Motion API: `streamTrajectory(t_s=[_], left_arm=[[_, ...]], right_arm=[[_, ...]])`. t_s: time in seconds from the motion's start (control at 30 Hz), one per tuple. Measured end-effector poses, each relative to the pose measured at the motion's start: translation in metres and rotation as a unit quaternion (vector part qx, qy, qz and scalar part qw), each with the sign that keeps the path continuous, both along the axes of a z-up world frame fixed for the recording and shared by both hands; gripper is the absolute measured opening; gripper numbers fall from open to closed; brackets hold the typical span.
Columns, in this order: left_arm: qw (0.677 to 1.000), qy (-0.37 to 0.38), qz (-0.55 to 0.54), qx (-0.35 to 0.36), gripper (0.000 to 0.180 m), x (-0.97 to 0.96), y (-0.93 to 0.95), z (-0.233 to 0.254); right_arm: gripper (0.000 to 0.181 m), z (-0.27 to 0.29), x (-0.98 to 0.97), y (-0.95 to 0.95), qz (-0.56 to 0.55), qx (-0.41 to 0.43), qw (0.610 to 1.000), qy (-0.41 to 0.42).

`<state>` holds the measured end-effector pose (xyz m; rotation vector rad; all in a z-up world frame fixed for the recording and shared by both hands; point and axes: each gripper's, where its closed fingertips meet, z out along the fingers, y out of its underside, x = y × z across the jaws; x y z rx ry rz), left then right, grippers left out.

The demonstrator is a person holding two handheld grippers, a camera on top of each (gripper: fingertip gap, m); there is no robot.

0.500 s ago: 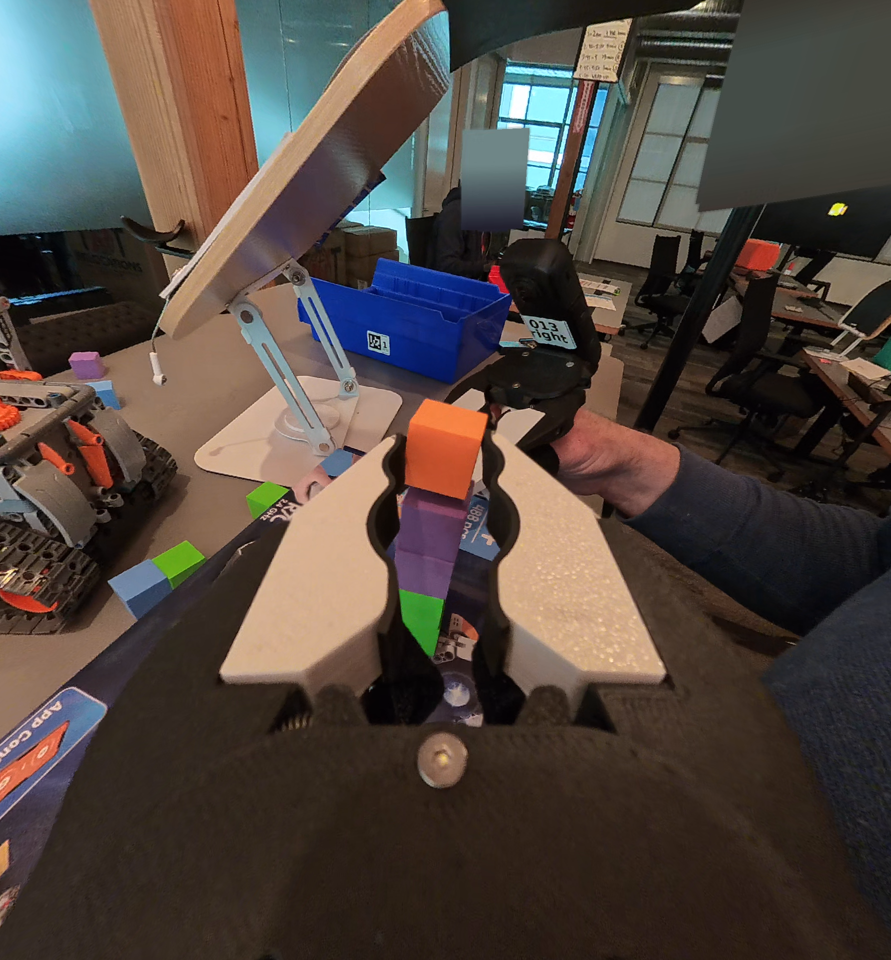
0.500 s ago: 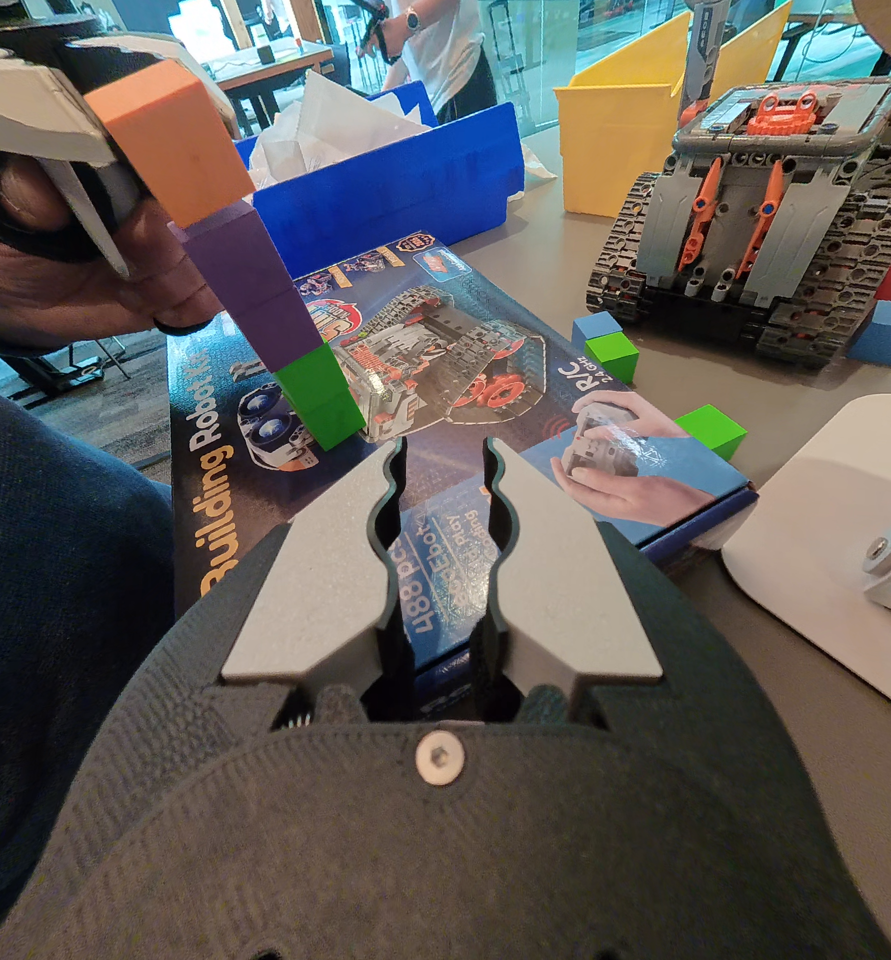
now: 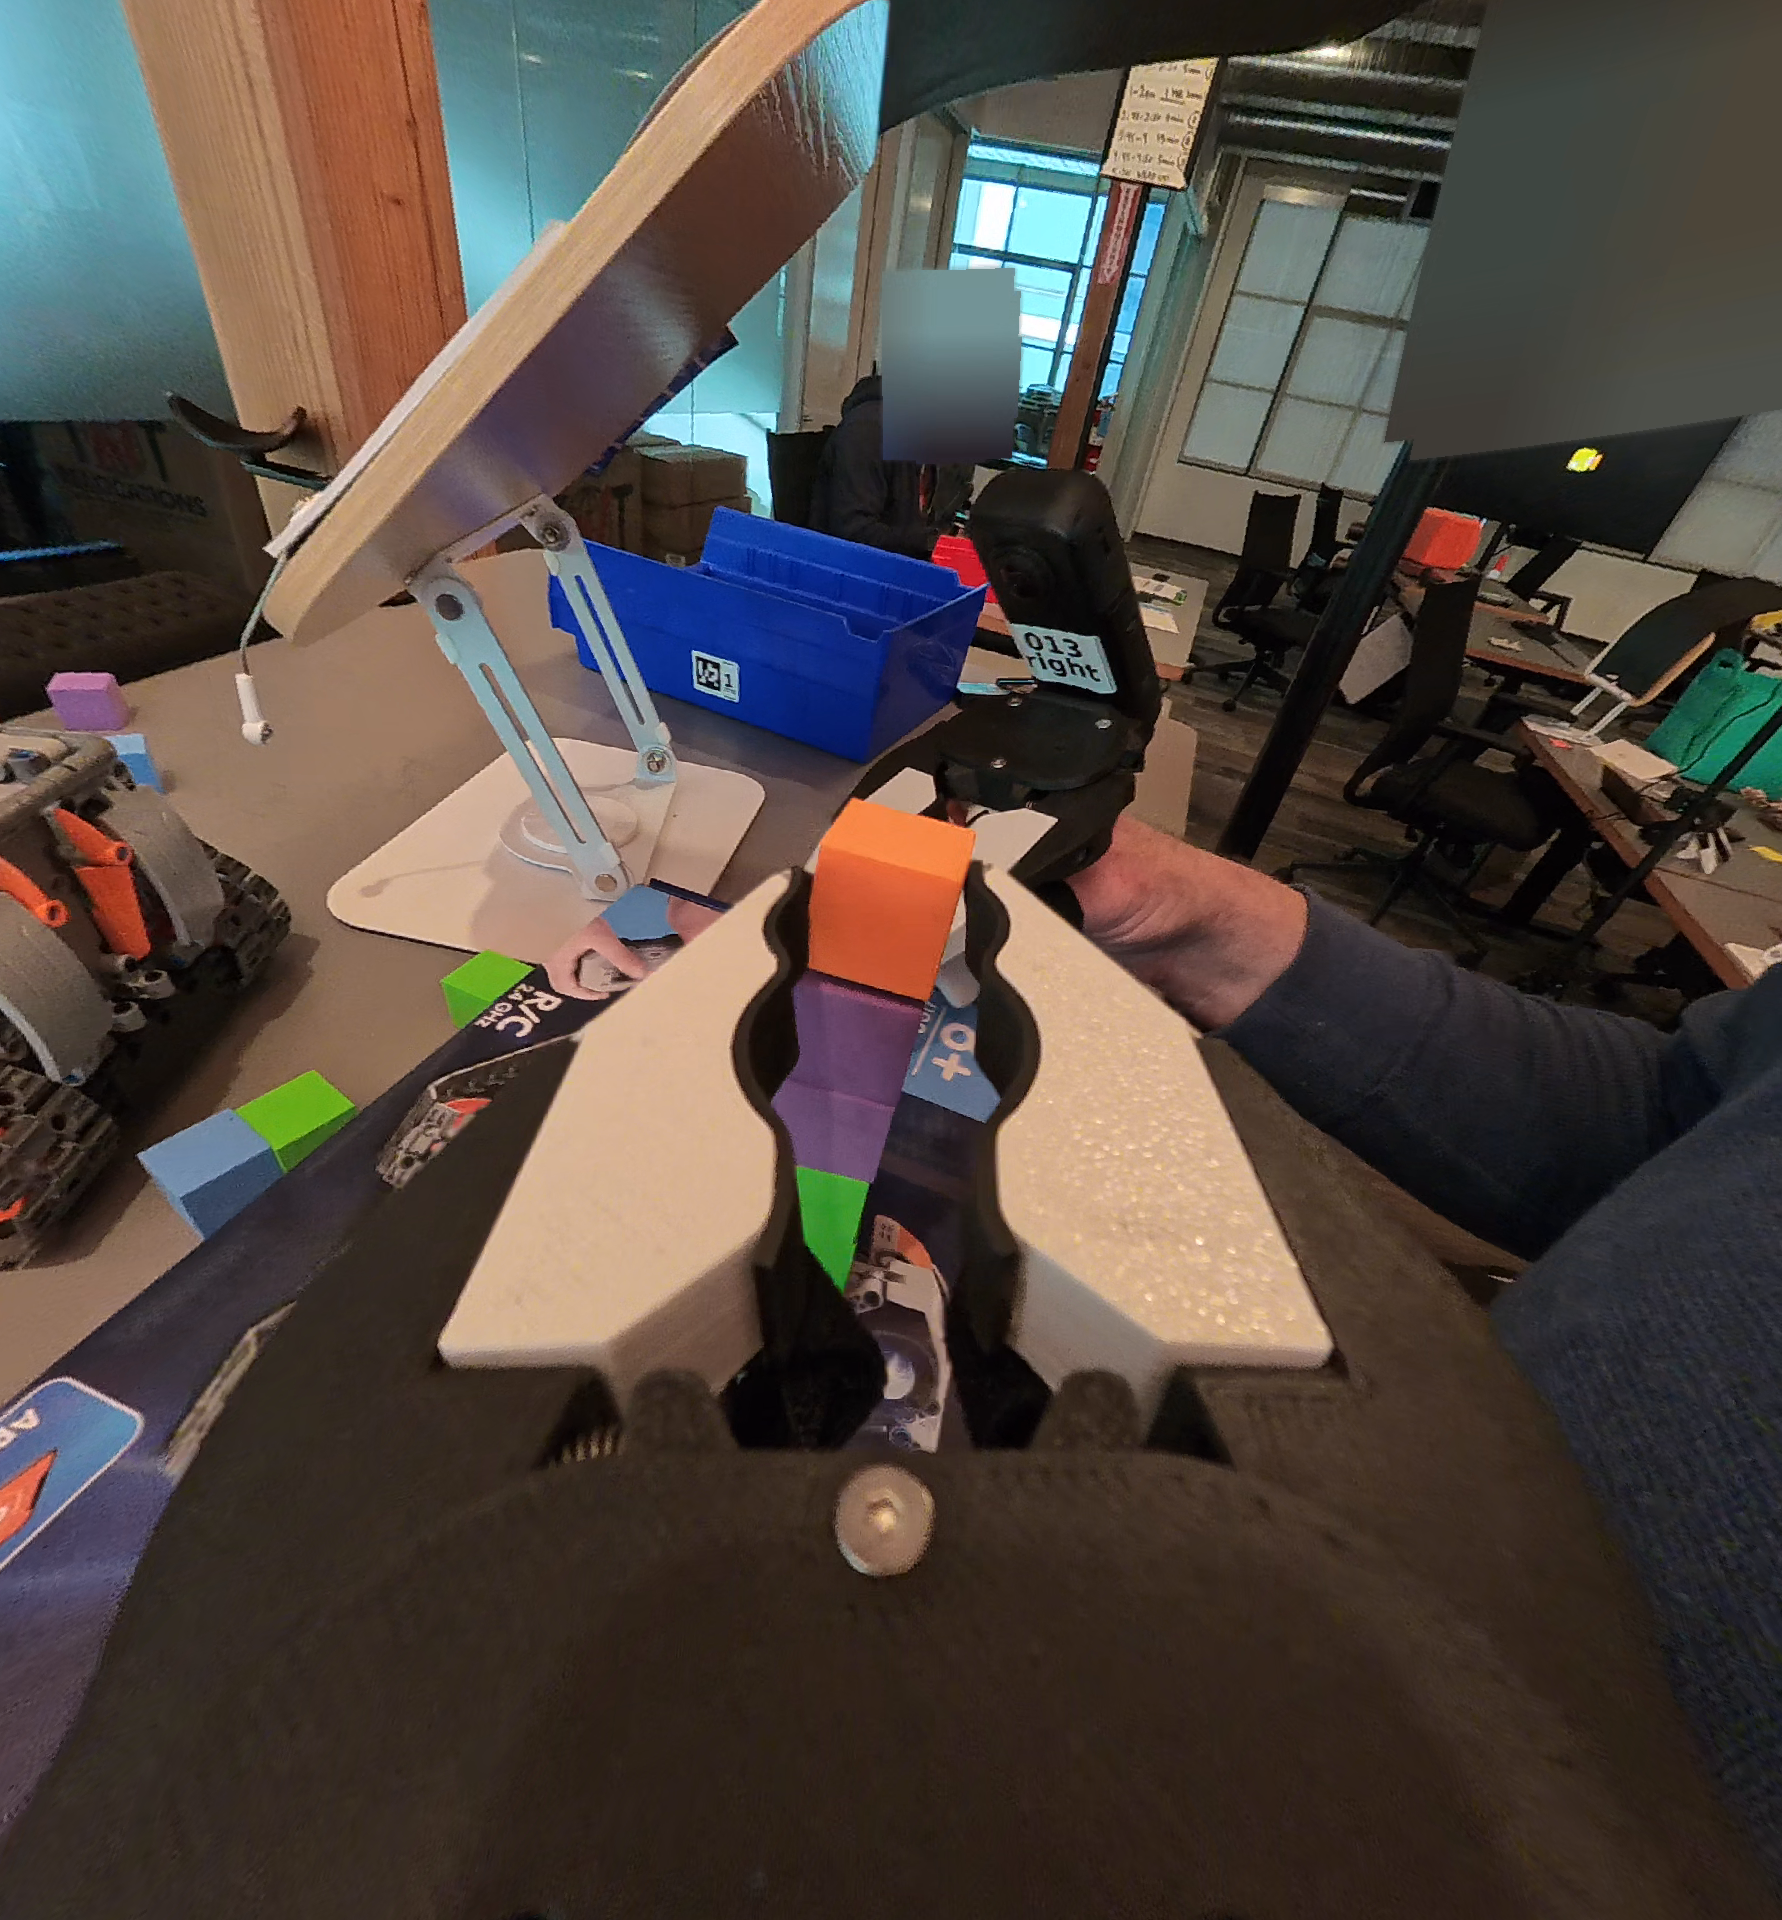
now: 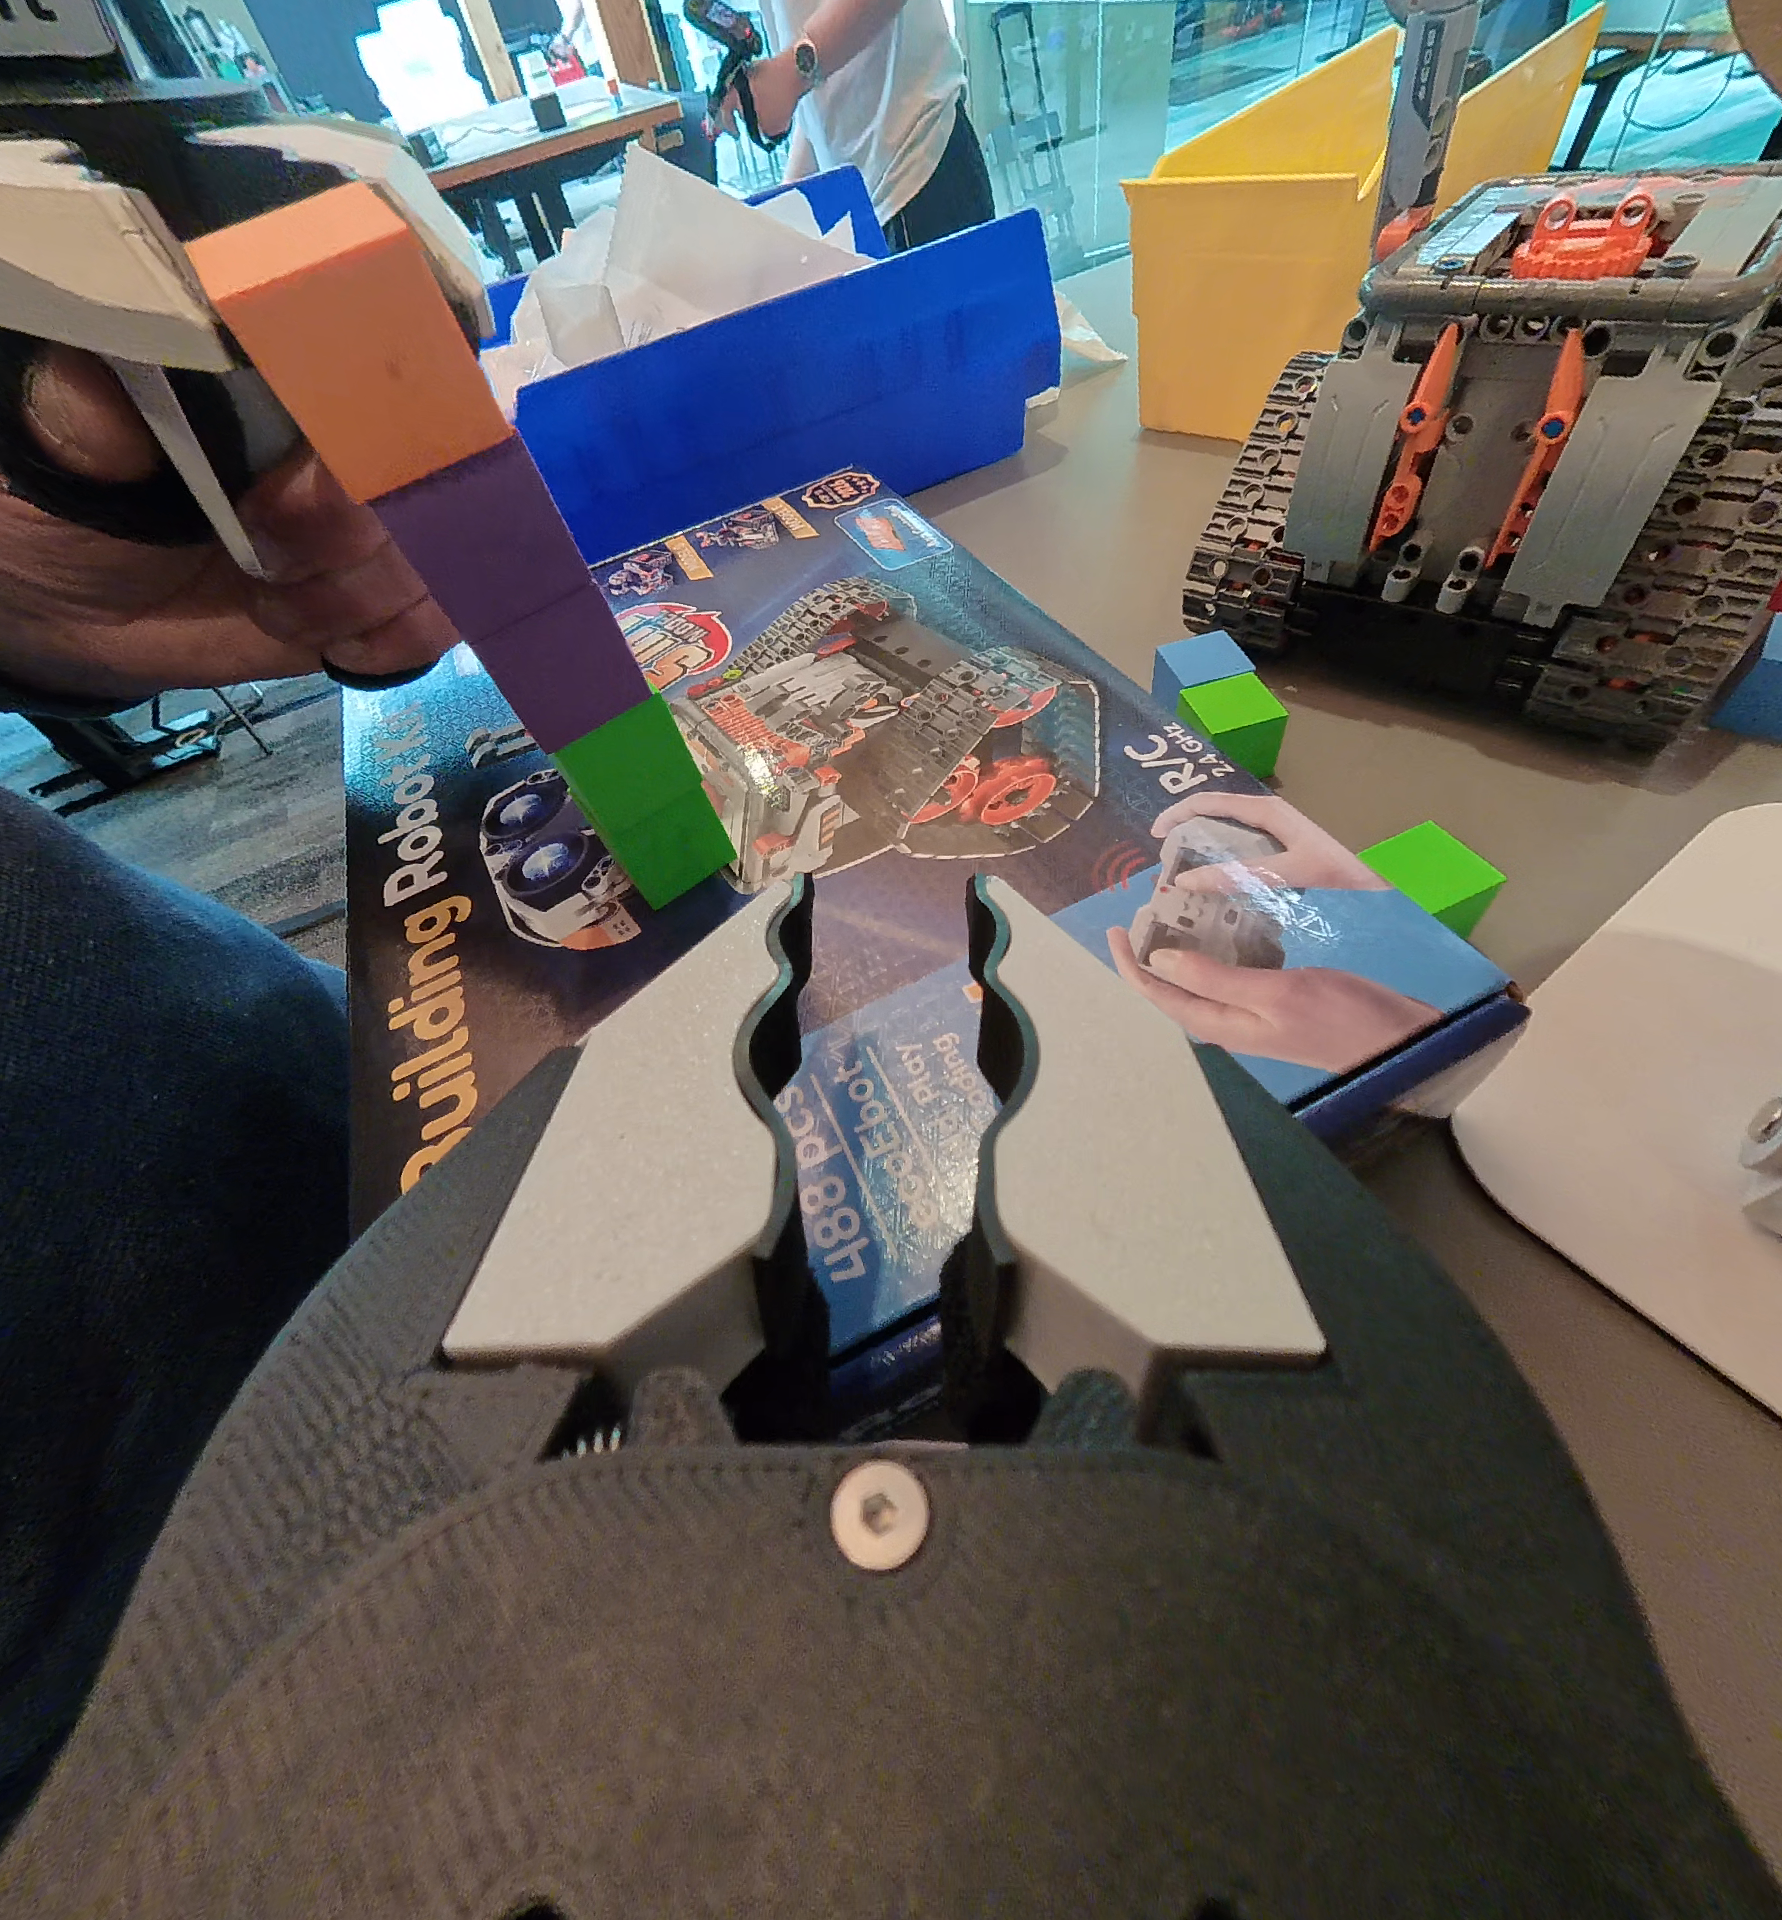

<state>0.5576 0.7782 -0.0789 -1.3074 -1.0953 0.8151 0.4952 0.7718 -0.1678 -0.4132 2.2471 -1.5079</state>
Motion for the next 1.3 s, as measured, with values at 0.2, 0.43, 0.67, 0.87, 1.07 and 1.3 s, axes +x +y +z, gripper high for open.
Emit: streamTrajectory(t_s=[0.2,0.43,0.67,0.87,1.07,1.3], left_arm=[[1.000,0.003,-0.002,0.007,0.028,0.002,-0.005,-0.001],[1.000,-0.002,-0.009,-0.005,0.032,0.003,-0.001,-0.002],[1.000,-0.006,-0.003,-0.012,0.027,0.002,-0.003,-0.001],[1.000,-0.003,0.005,-0.023,0.027,0.000,-0.002,0.002],[1.000,-0.011,0.010,-0.021,0.027,-0.001,-0.004,-0.002],[1.000,0.010,0.007,-0.024,0.051,0.009,-0.009,0.011]], right_arm=[[0.029,0.000,0.000,0.000,0.000,-0.001,1.000,-0.001],[0.029,0.002,0.000,0.001,0.002,-0.003,1.000,0.000],[0.029,0.002,0.000,0.001,0.002,-0.003,1.000,0.001],[0.029,0.002,0.000,0.001,0.002,-0.004,1.000,0.000],[0.029,0.002,-0.001,0.001,0.002,-0.005,1.000,-0.001],[0.030,0.005,-0.003,0.002,-0.001,-0.009,1.000,-0.002]])
